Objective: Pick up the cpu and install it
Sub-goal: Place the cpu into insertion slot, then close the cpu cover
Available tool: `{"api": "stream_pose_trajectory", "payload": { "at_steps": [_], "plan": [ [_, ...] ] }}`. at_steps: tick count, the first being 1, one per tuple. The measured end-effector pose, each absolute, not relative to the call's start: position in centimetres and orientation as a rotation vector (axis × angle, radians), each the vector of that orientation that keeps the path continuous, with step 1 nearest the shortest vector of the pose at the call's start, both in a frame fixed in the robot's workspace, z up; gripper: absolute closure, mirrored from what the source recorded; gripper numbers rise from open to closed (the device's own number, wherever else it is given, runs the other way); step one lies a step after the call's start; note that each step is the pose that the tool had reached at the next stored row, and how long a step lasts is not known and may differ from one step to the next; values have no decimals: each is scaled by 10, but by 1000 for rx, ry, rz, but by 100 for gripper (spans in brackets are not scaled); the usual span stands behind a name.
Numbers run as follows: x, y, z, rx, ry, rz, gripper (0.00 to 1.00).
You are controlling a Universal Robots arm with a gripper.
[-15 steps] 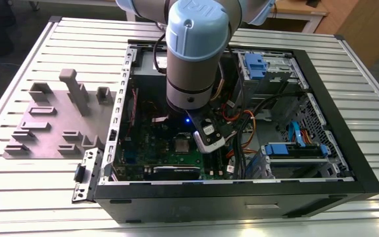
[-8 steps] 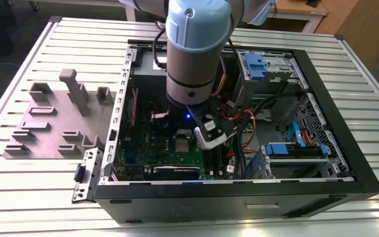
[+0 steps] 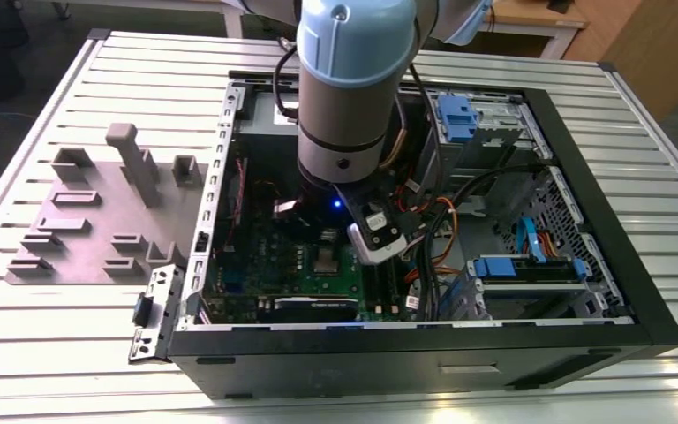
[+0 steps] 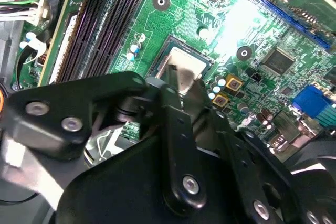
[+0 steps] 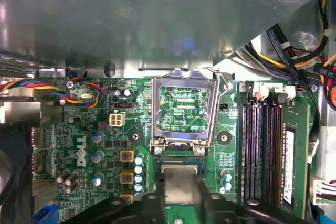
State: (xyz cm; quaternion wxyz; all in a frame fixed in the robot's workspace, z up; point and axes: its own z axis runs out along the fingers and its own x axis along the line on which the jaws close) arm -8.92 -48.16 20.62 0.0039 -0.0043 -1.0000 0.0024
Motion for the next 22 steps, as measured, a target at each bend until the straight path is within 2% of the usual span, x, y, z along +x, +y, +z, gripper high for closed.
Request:
{"api": "stream_pose_trajectory", "payload": {
  "at_steps": [1,2,3,4,6,22],
  "plan": [
    [-89,-482,206,-13,-3134,7,71],
    [-89,-482,206,-13,-3134,7,71],
    [-89,-482,206,-13,-3134,8,77],
    [-89,-482,206,-13,-3134,7,77],
    [-89,-482,206,-13,-3134,8,89],
    [-89,-482,209,-13,-3133,7,89]
  ]
}}
